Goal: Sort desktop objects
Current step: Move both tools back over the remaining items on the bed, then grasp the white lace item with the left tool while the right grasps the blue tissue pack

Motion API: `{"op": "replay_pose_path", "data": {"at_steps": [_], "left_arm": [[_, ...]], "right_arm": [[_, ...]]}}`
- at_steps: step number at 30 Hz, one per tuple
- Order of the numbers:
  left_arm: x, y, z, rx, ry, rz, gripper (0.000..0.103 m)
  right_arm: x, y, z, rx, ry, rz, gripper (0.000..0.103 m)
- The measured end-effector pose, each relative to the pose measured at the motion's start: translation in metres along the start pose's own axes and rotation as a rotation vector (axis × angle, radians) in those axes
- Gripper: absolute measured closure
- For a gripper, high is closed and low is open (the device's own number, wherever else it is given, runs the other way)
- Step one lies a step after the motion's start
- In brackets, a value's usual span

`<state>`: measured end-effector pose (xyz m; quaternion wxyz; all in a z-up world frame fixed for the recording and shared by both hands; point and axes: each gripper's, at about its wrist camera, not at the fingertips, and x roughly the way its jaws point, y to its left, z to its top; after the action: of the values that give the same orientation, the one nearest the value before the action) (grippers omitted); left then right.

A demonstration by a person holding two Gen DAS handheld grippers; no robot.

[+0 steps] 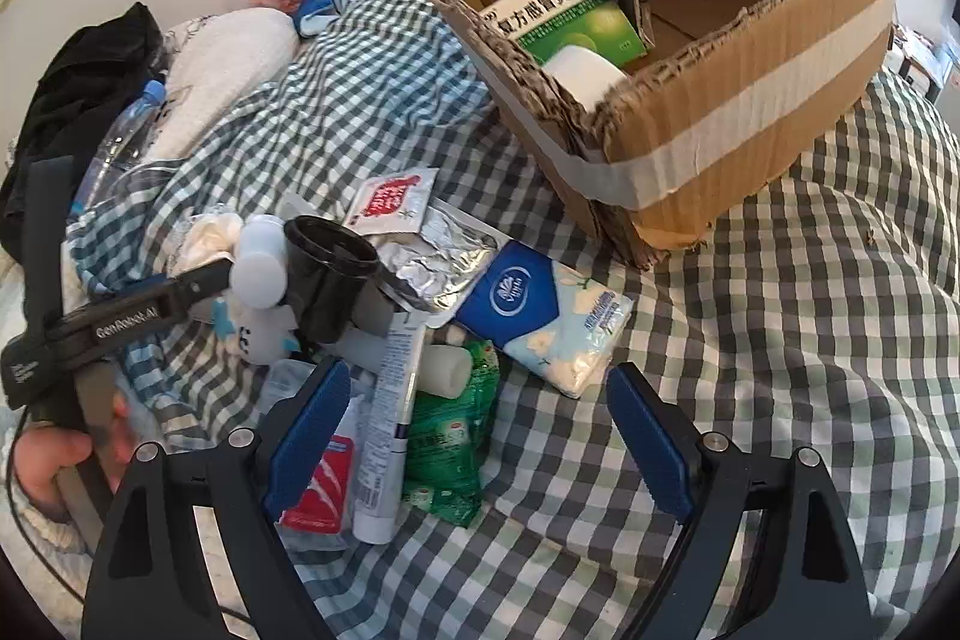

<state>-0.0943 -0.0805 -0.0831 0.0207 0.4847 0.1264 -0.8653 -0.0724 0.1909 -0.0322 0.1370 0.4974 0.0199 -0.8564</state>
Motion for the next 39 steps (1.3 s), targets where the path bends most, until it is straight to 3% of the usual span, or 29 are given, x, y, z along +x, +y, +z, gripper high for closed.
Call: {"op": "replay_pose_path", "data": {"at_steps": [1, 3, 6, 9, 13, 16, 24, 33, 39], "left_arm": [[0.001, 0.000, 0.001, -0.003, 0.004, 0.000, 0.033], [0.004, 0.001, 0.000, -0.010, 0.026, -0.011, 0.051], [0.001, 0.001, -0.001, -0.011, 0.025, -0.025, 0.055], [-0.003, 0.001, -0.001, -0.010, 0.010, -0.036, 0.076], [-0.006, 0.000, -0.002, -0.018, -0.001, -0.042, 0.088], [-0.008, 0.001, -0.001, -0.024, -0.013, -0.042, 0.089], [-0.008, -0.002, -0.001, -0.019, -0.039, -0.035, 0.092], [-0.006, -0.010, 0.001, 0.007, -0.064, -0.056, 0.092], [-0.007, -0.008, 0.000, -0.004, -0.066, -0.065, 0.092]], "right_arm": [[0.002, -0.002, -0.001, 0.005, 0.000, -0.007, 0.015], [0.006, -0.004, -0.001, 0.016, 0.002, -0.030, 0.015], [0.013, -0.008, 0.000, 0.031, 0.003, -0.055, 0.015], [0.022, -0.011, 0.001, 0.055, 0.006, -0.070, 0.015], [0.031, -0.021, 0.003, 0.144, 0.006, -0.078, 0.015], [0.041, -0.026, 0.005, 0.229, 0.010, -0.061, 0.015], [0.060, -0.022, 0.006, 0.321, -0.017, -0.155, 0.015], [0.071, -0.021, 0.009, 0.291, -0.024, -0.206, 0.016], [0.065, -0.027, 0.005, 0.281, -0.022, -0.186, 0.025]]}}
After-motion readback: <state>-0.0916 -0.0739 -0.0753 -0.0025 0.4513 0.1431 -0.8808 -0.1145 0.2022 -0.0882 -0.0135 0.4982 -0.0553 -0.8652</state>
